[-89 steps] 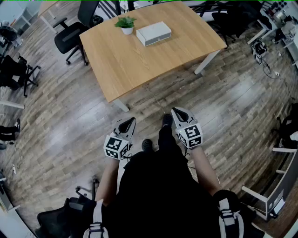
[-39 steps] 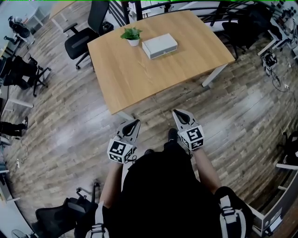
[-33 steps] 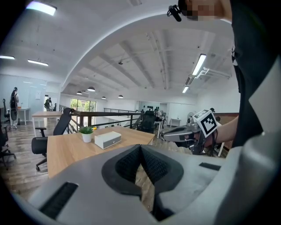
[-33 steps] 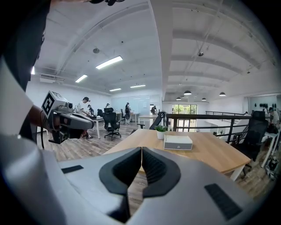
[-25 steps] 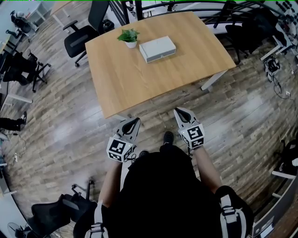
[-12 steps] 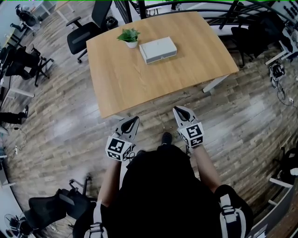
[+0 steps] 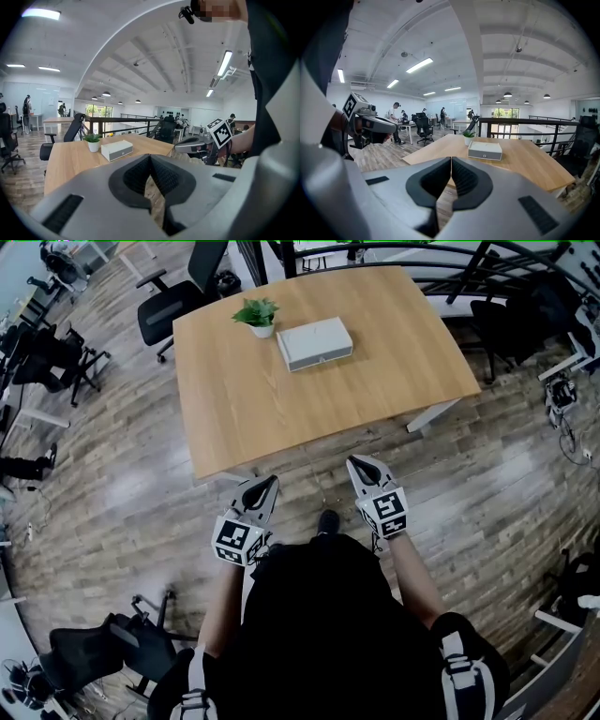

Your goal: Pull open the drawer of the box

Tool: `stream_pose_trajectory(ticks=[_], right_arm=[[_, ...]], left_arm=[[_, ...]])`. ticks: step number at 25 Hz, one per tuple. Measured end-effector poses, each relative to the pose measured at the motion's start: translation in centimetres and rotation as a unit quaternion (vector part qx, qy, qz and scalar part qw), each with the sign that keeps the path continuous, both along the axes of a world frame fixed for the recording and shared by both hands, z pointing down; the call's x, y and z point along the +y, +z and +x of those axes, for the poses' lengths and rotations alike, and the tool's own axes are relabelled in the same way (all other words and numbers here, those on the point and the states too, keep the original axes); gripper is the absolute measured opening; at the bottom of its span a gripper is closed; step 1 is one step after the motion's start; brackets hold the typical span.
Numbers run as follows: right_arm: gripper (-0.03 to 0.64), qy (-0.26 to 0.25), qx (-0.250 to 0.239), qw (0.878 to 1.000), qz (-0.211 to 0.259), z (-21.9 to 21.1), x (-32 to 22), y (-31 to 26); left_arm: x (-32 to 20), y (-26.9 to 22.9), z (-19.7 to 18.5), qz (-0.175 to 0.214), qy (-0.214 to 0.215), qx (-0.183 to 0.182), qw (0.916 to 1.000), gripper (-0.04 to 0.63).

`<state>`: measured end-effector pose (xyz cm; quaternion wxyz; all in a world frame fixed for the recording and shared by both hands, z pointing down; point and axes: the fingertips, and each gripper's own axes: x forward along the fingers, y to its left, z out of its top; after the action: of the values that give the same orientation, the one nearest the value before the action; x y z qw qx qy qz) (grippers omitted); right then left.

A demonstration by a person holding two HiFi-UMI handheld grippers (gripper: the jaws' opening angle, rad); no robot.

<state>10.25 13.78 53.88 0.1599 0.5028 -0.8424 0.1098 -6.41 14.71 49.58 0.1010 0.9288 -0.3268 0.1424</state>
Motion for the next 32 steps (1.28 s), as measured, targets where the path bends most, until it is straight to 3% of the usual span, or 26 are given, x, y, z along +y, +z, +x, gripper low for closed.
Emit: stream_pose_trajectory(ticks=[14, 25, 32], right_arm=[[0.025, -0.004, -0.005, 1.000, 0.004, 4.5, -0.1, 0.2], [0.025, -0.019, -0.010, 1.000, -0.011, 2.3, -0.1, 1.3], [0.025, 0.001, -0.001, 1.000, -0.009, 2.2, -1.9, 1.2]], left_arm=[[0.4, -0.5, 4.9, 0.013, -0.003, 0.002, 0.9999, 0.023], [0.6, 0.5, 2.6, -0.001, -0.022, -0.002, 0.9998, 0.023], [-2.4, 1.1, 3.3, -0.008, 0.005, 0.011, 0.9999, 0.023]])
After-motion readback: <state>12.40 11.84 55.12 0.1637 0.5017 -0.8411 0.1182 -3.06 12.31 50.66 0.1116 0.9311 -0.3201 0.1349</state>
